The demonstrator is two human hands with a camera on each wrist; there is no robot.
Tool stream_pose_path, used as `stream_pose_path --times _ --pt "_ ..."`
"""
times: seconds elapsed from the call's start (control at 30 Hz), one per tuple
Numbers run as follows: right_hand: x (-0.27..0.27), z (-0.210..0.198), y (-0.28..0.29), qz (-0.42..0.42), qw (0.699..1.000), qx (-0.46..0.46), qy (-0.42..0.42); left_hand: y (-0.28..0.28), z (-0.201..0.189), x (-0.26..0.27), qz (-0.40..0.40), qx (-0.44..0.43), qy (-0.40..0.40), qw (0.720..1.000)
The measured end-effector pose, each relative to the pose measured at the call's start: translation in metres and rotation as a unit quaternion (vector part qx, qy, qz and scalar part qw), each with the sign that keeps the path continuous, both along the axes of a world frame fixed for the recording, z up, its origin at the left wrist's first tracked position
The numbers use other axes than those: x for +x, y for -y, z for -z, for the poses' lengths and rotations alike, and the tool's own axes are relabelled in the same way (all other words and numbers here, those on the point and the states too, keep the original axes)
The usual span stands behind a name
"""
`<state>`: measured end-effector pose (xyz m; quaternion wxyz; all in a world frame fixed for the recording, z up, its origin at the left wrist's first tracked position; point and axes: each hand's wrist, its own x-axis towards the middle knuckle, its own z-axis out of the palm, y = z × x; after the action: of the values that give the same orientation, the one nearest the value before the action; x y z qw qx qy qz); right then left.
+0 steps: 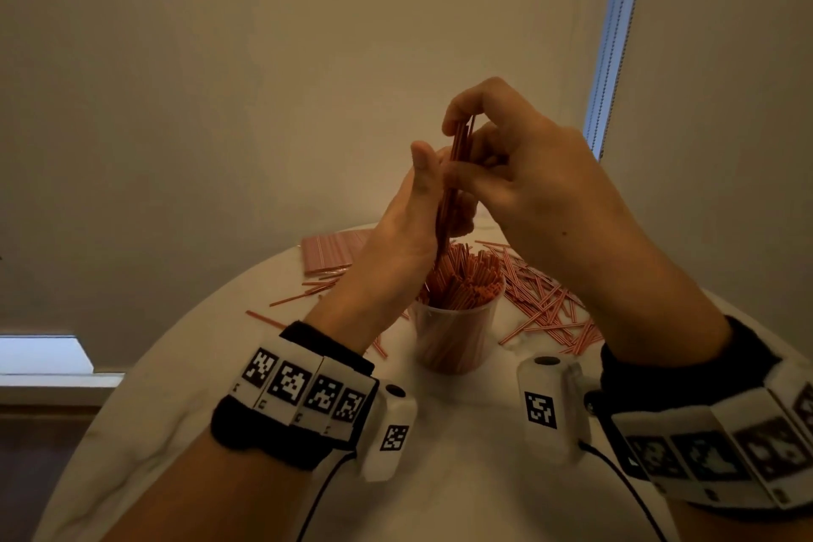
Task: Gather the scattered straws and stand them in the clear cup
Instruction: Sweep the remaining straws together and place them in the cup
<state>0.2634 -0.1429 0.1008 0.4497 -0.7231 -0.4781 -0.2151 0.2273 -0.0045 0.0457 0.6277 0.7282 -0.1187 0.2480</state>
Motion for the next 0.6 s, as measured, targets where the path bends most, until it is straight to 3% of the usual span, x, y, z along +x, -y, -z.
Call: stream_pose_path --times 0.2,0.27,0.37,0.4,0.43,0.53,0.6 --pt "0.011 0.010 -0.004 0.053 0.999 -0.012 -0.005 -0.022 0.005 -0.007 -0.093 0.131 -0.111 0.981" --pt "0.020 0.020 -0.008 0.083 0.990 -0.108 -0.045 -0.034 0.007 -0.009 -0.059 0.175 -0.191 0.964" --pt "0.029 0.039 -0.018 0.117 0.918 -0.370 -0.078 -0.049 0.015 -0.008 0.024 0.207 -0.300 0.931" --pt "0.029 0.042 -0.020 0.118 0.904 -0.404 -0.076 -0.051 0.018 -0.007 0.037 0.211 -0.319 0.923" --pt "0.030 0.043 -0.021 0.118 0.905 -0.402 -0.075 -0.053 0.021 -0.005 0.034 0.215 -0.330 0.919" --pt "0.034 0.040 -0.021 0.128 0.944 -0.292 -0.083 -0.054 0.026 0.000 0.010 0.221 -0.340 0.914" --pt "0.035 0.041 -0.022 0.124 0.942 -0.300 -0.083 -0.055 0.026 0.000 0.010 0.215 -0.343 0.914"
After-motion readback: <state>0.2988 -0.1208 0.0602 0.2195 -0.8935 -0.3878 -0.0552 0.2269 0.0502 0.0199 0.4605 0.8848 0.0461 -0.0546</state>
